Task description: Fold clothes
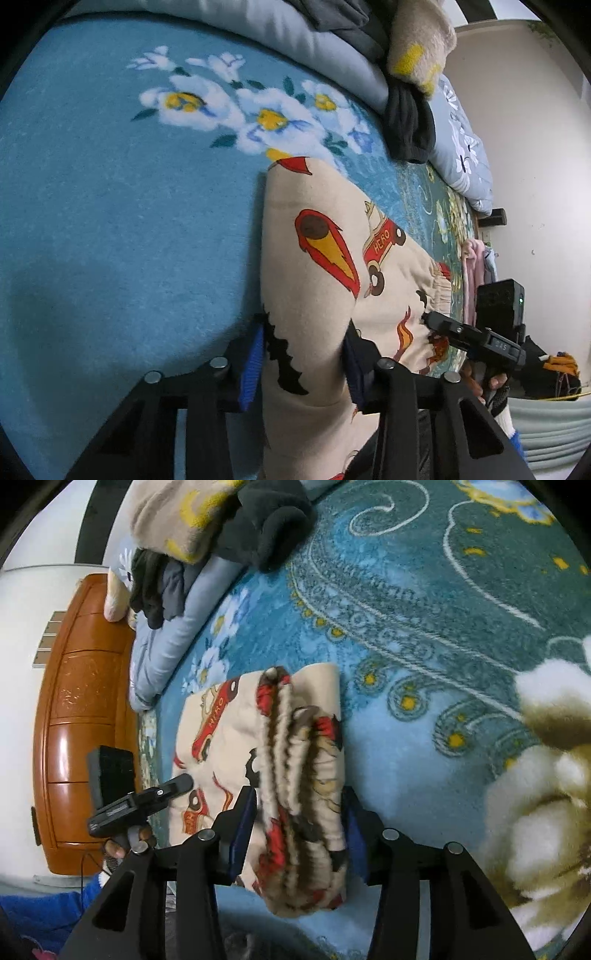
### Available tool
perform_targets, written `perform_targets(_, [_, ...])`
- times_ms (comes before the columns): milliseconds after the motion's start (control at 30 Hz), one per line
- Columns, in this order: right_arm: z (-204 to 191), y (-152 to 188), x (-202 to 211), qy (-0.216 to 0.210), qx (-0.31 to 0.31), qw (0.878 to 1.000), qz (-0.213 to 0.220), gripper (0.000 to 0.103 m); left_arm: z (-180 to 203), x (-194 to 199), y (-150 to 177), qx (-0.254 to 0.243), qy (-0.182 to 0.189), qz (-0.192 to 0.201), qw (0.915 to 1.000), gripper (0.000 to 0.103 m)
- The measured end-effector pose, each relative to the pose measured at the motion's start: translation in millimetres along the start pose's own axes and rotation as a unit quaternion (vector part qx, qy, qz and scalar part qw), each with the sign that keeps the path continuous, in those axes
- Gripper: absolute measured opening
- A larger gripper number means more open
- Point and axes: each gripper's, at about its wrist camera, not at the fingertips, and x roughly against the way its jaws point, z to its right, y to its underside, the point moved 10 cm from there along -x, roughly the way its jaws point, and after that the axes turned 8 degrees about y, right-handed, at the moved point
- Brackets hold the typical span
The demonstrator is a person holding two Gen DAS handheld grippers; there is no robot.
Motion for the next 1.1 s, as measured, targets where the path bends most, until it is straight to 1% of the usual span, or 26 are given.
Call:
perform_targets(133, [8.8, 3.7, 8.4, -0.014, -0.013, 1.0, 0.015, 0.049, -9.8, 2.6, 0.5, 0.025, 0.018, 0.001, 0.9995, 0.038])
perform_targets(200, [11.8, 5.1, 4.9, -0.02, -0.025, 0.999, 0.017, 0.049, -11.6, 3.2, 0.3, 0.04, 0.029, 0.0, 0.9988, 0.038])
perform_targets(267, [11.7, 4.1, 2.8, -0.028, -0.035, 0.999, 0.022, 0.049, -11.2, 3.2, 0.4, 0.044, 0.033, -0.003, 0.9985, 0.041])
perform_targets(367, [10.4, 3.4, 1.4, -0.018, -0.039, 0.999, 0.022, 0.048, -11.6, 3.0, 0.6, 0.057, 0.043, -0.006, 0.9974, 0.041])
perform_targets(467, [9.4, 3.3, 0.2, -0.003, -0.04, 0.999, 0.019, 0.044, -10.4, 2.1, 1.0, 0.065, 0.045, -0.006, 0.9968, 0.041])
perform_targets(533, [8.8, 3.2, -0.6, 0.006, -0.041, 0.999, 0.017, 0.036, -7.4, 1.7, 1.3, 0.052, 0.03, -0.006, 0.9982, 0.041])
perform_targets(600, [4.7, 3.1, 1.0, 0.027, -0.031, 0.999, 0.014, 0.03, -2.5, 1.7, 1.0, 0.029, 0.002, -0.007, 0.9996, 0.04])
perform_targets(667, [-4.6, 2.4, 8.1, 0.039, -0.016, 0.999, 0.015, 0.028, 5.8, 2.6, 0.2, 0.0, -0.024, -0.007, 0.9997, 0.038])
perform_targets(733, [-13.9, 1.5, 18.0, 0.044, -0.002, 0.999, 0.019, 0.026, 14.6, 3.8, -0.4, -0.025, -0.044, -0.007, 0.9987, 0.03])
perform_targets(833, [-22.3, 4.7, 38.6, 0.047, 0.015, 0.998, 0.033, 0.026, 30.2, 7.8, -0.7, -0.055, -0.047, -0.004, 0.9974, 0.027])
perform_targets(933, [-32.8, 8.4, 57.9, 0.059, 0.031, 0.997, 0.048, 0.026, 45.9, 10.6, -2.9, -0.07, -0.033, -0.005, 0.997, 0.023])
perform_targets(1033, [-41.0, 9.7, 70.8, 0.073, 0.031, 0.995, 0.064, 0.026, 62.5, 13.8, -9.8, -0.083, -0.023, -0.009, 0.9962, 0.021])
perform_targets(1067, [-40.5, 10.6, 80.2, 0.073, 0.027, 0.994, 0.076, 0.026, 72.1, 16.1, -13.2, -0.095, -0.018, -0.01, 0.9953, 0.021])
perform_targets(1100, [-39.1, 11.9, 91.0, 0.069, 0.022, 0.993, 0.092, 0.026, 83.0, 18.6, -17.1, -0.109, -0.014, -0.01, 0.9939, 0.017])
